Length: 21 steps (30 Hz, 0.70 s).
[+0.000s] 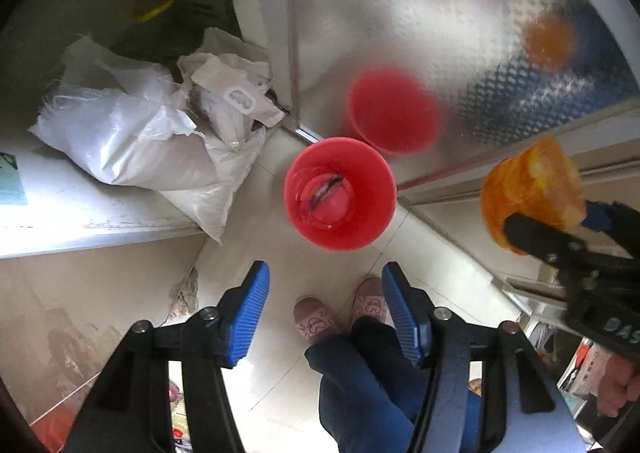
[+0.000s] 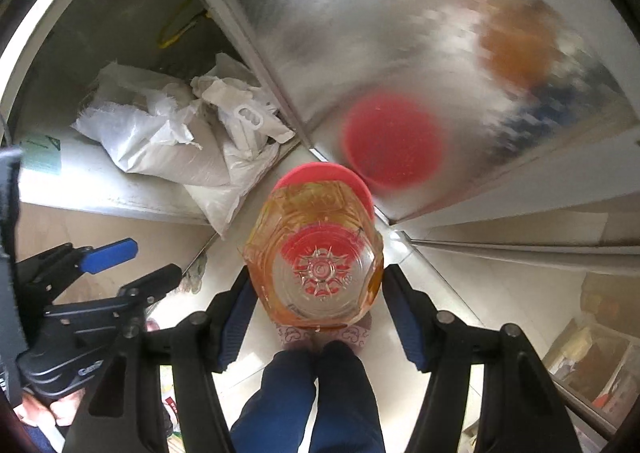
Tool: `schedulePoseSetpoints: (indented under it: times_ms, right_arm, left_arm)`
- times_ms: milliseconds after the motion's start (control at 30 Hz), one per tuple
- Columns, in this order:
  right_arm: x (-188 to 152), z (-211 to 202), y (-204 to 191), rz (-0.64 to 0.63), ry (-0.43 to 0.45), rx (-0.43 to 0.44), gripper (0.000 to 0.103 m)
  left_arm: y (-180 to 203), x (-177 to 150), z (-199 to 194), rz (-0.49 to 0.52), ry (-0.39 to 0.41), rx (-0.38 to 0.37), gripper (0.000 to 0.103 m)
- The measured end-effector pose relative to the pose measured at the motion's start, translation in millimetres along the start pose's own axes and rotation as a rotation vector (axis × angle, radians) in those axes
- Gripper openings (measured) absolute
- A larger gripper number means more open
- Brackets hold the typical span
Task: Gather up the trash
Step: 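Carry the packet and cup down to the red bin and release both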
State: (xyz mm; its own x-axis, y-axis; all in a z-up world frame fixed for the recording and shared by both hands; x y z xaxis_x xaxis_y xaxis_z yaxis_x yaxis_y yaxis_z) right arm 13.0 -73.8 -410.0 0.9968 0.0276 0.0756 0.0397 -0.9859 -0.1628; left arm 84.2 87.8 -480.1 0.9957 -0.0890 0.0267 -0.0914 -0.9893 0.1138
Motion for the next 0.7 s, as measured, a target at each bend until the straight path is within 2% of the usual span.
schedulePoseSetpoints:
  times_ms: [67, 233, 300, 467, 700]
  right_arm:
    - [1.4, 2.6, -3.8, -0.018, -0.001, 0.008, 0.061]
    - [7.6, 9.6, -14.2, -0.053, -0.011, 0.021, 0.061]
    - [10.5, 10.7, -17.5, -0.064, -0.007, 0.023, 0.061]
    - [18.5, 20.1, -25.9, -0.109, -0.006, 0.027, 0.061]
    - [22.1, 26.2, -28.9, -0.144, -0.024, 0.026, 0.062]
  left_arm:
    - [-3.4, -0.1, -5.3, -0.002, 0.008, -0.014, 0.073]
    - [-14.0, 3.8, -8.2, -0.016, 0.033, -0.013, 0.083]
    - [-18.4, 4.7, -10.8, -0.014, 0.068, -0.006, 0.085]
    - [-35.2, 6.3, -9.9, -0.062, 0.11, -0.006, 0.103]
    - [-44.6, 5.4, -1.4, -0.097, 0.096, 0.014, 0.103]
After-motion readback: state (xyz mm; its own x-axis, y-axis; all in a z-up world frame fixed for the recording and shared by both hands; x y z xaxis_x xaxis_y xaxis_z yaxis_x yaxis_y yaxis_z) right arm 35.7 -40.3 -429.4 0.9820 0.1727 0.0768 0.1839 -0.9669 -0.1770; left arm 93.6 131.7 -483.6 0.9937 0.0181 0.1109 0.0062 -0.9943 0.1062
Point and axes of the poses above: each gripper's, at about its wrist camera, not at the fingertips, and z roughly the way its jaws point, y to its right, x to its top, the point moved 3 cm from there along z, roughly the way its jaws point, and after that the axes turned 13 degrees about -z, right-handed, at the moved point
